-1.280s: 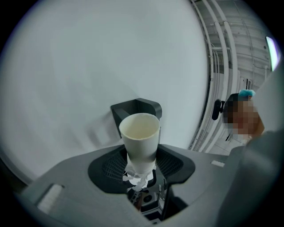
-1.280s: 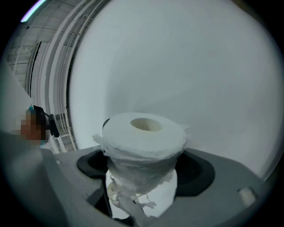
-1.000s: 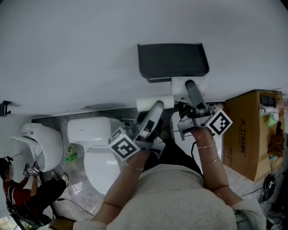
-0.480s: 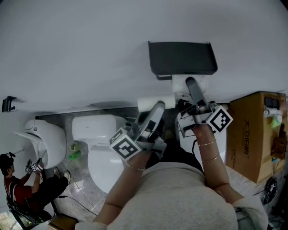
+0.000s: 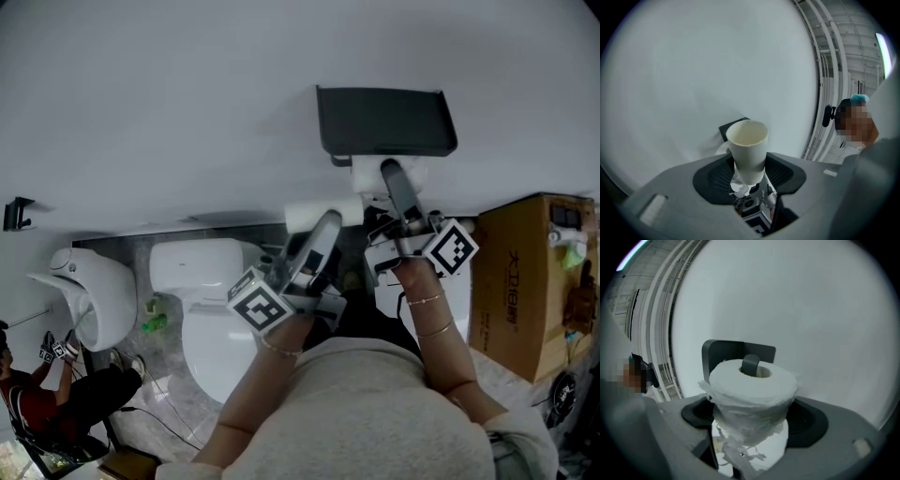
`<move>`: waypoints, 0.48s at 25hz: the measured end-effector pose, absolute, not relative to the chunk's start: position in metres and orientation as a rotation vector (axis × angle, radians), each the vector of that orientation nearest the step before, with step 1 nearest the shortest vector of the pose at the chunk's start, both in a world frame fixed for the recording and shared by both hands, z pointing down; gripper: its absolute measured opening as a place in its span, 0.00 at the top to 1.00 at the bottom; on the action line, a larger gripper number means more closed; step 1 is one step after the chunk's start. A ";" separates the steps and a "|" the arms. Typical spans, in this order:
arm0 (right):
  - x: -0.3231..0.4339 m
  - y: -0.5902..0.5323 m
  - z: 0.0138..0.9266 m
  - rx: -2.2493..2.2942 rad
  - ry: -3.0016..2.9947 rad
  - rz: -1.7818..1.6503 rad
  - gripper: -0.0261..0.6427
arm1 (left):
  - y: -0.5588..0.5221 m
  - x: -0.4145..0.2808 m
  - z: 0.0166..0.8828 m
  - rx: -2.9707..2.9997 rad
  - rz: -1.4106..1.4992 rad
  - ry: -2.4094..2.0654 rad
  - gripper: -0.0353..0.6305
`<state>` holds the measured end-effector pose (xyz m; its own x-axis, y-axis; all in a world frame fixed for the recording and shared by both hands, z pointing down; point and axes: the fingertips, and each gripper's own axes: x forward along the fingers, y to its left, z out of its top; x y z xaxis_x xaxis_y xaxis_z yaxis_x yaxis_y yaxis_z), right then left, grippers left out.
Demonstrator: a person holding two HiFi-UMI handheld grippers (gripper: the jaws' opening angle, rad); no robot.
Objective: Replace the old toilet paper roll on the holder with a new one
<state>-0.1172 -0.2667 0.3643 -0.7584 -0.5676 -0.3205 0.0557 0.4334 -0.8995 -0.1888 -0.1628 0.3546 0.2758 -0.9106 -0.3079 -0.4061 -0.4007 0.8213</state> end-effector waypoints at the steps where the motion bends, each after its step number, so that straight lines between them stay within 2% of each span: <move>1: -0.118 -0.266 0.364 -0.428 2.090 -1.339 0.31 | -0.163 -0.189 0.354 1.935 -1.061 -1.180 0.63; 12: -0.121 -0.263 0.366 -0.452 2.149 -1.324 0.31 | -0.167 -0.177 0.356 1.944 -1.055 -1.132 0.63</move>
<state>-0.1211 -0.2627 0.3660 -0.7807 -0.5534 -0.2903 0.0106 0.4528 -0.8916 -0.1771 -0.1669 0.3556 0.3055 -0.8979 -0.3169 -0.3794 -0.4201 0.8244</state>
